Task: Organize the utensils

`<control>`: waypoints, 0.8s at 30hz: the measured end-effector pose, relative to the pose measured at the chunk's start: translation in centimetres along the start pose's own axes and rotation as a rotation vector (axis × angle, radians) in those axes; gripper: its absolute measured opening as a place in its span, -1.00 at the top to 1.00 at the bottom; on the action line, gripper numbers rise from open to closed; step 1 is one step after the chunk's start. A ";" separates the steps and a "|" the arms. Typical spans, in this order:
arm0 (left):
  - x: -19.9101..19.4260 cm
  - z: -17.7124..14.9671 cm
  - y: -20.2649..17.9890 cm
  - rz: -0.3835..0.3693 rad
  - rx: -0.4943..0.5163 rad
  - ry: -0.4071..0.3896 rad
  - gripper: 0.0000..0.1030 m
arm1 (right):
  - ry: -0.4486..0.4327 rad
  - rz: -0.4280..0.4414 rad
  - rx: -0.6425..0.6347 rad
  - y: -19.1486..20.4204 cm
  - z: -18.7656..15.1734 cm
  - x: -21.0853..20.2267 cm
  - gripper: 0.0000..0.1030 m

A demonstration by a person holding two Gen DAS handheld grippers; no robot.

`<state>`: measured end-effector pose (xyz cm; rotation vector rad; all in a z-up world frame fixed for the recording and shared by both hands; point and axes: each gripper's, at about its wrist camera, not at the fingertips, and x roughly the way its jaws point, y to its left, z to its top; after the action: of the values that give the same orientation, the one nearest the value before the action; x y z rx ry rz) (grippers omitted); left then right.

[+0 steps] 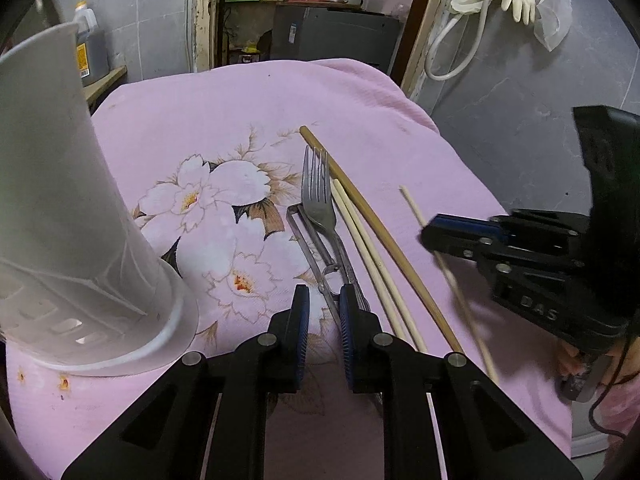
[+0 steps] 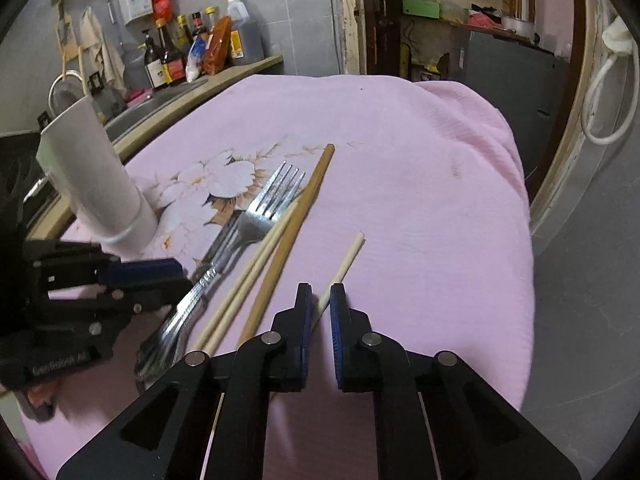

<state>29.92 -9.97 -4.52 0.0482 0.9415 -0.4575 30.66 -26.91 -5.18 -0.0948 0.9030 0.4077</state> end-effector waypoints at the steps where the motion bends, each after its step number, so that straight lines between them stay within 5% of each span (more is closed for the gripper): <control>1: 0.2 0.2 0.0 -0.002 -0.004 0.003 0.76 | 0.001 0.003 0.004 -0.1 -0.1 -0.2 0.87; 9: 0.8 1.1 0.0 -0.022 -0.029 0.035 0.77 | -0.002 0.008 0.021 -0.1 -0.4 -0.8 0.87; 12: 0.9 1.2 0.0 -0.054 -0.041 0.048 0.95 | -0.005 0.002 0.017 -0.2 -0.8 -1.3 0.87; 24: -0.5 0.0 -0.3 -0.015 -0.044 0.038 0.99 | -0.018 0.002 0.060 -0.6 -2.0 -2.8 0.88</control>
<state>29.54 -10.08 -4.14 0.0094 0.9892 -0.4508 27.86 -28.80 -4.35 -0.0355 0.8970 0.3822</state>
